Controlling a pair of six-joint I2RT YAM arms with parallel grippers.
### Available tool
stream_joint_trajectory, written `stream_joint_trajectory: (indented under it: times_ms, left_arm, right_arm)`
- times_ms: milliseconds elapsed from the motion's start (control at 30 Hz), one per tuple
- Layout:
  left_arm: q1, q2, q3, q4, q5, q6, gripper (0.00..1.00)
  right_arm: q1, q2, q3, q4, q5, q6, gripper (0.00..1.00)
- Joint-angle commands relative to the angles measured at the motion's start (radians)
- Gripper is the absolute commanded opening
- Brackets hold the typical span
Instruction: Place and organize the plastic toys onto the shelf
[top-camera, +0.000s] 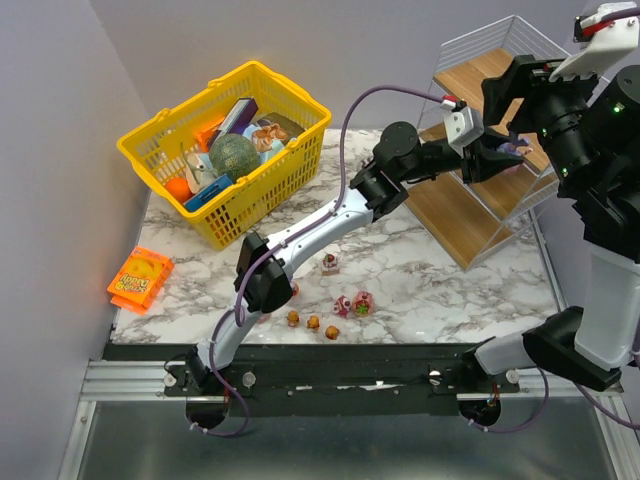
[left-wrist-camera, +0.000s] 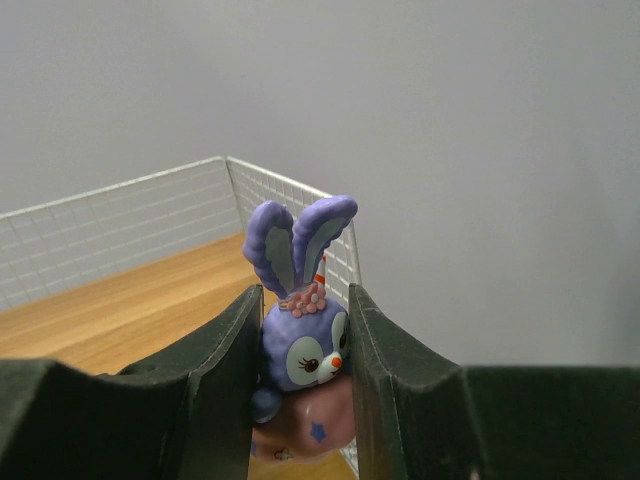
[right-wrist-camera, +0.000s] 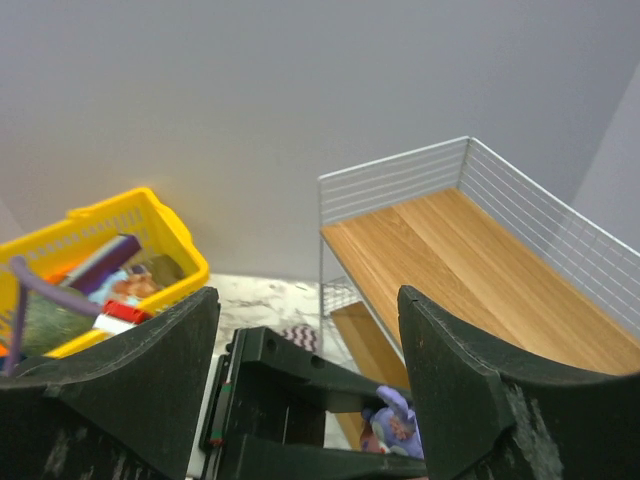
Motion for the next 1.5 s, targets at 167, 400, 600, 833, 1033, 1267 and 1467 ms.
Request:
stream_joint_trajectory:
  times_ms: [167,400,600,833,1033,1267,1467]
  left_arm:
    - [0.032,-0.161,-0.106,-0.052,0.011,0.055,0.0]
    - [0.051,-0.199,-0.129,-0.071,0.008,0.066,0.0]
    - [0.066,-0.203,-0.127,-0.071,0.015,0.06,0.0]
    - [0.083,-0.199,-0.124,-0.041,0.029,0.031,0.0]
    - [0.103,-0.195,-0.118,0.018,0.063,-0.041,0.0]
    - [0.111,-0.193,-0.124,0.049,0.11,-0.087,0.0]
    - [0.111,-0.192,-0.13,0.064,0.123,-0.113,0.0]
  right_arm:
    - [-0.282,-0.01,-0.026,-0.053,-0.386,0.121,0.69]
    - [-0.433,-0.06,-0.14,-0.091,-0.718,0.101,0.65]
    - [-0.441,-0.054,-0.166,-0.092,-0.833,0.091,0.66]
    - [-0.442,-0.051,-0.184,-0.077,-0.847,0.075,0.56]
    - [-0.442,-0.063,-0.235,-0.06,-0.827,0.052,0.49]
    - [-0.441,-0.087,-0.305,0.015,-0.787,0.009,0.47]
    - [-0.442,-0.12,-0.377,0.113,-0.817,0.037,0.2]
